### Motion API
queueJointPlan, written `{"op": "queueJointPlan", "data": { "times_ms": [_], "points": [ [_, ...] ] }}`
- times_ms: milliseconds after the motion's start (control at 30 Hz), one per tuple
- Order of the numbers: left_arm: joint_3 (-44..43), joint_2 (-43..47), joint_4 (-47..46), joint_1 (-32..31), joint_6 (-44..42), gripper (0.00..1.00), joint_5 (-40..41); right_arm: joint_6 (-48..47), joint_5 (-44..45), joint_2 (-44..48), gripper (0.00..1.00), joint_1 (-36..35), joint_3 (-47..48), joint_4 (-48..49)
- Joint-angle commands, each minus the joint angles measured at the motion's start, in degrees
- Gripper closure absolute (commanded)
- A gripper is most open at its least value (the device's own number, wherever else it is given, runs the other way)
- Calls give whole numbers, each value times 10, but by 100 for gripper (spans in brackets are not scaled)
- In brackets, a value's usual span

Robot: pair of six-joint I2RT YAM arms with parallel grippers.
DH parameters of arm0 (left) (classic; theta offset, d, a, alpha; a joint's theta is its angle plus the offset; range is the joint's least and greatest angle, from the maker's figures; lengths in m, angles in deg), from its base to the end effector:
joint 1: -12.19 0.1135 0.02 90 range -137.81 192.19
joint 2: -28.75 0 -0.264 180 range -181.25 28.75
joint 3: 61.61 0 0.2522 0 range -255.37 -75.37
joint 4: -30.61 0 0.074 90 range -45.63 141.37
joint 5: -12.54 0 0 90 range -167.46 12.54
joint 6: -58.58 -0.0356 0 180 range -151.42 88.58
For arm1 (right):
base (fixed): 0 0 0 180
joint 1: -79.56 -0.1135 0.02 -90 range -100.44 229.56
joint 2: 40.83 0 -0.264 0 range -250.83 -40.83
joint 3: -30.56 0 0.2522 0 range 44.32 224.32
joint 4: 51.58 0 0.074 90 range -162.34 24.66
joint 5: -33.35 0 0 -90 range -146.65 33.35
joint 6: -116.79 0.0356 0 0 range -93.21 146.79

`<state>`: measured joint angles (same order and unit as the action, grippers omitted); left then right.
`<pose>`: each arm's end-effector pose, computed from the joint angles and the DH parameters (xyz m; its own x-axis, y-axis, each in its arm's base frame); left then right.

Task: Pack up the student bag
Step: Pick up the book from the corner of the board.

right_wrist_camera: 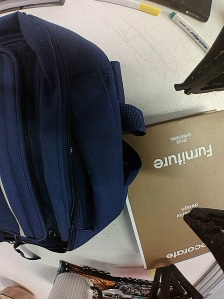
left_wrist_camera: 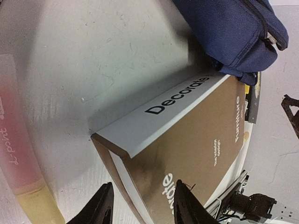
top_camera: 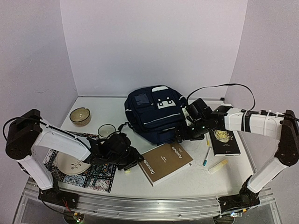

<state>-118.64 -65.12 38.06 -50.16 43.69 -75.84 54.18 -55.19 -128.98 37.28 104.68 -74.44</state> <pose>0.1485 -0.2813 0.1492 -0.9299 -0.3067 -0.2030 -0.0881 0.7216 -0.6867 0.2550 0.2306 0.2504 -0.6968 -0.0120 -0.7172 -0.3794 0.8547 0.3544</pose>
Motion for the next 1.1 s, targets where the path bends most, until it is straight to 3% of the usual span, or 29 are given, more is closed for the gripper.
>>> {"op": "queueJointPlan", "data": {
  "times_ms": [0,267,367,733,1067],
  "points": [
    [-7,-18,-29,-5,15,59,2,-4,-3,-2,16,-7,4,-12],
    [-12,-14,-35,-5,11,92,1,-2,0,12,16,-11,-1,-10],
    [-9,1,-36,-5,16,99,6,-1,0,15,15,-11,-7,-8],
    [26,126,-30,-5,39,100,47,-17,-26,61,14,-17,-42,20],
    [13,154,-21,-5,29,100,49,-60,12,123,4,-104,-61,19]
  ]
}}
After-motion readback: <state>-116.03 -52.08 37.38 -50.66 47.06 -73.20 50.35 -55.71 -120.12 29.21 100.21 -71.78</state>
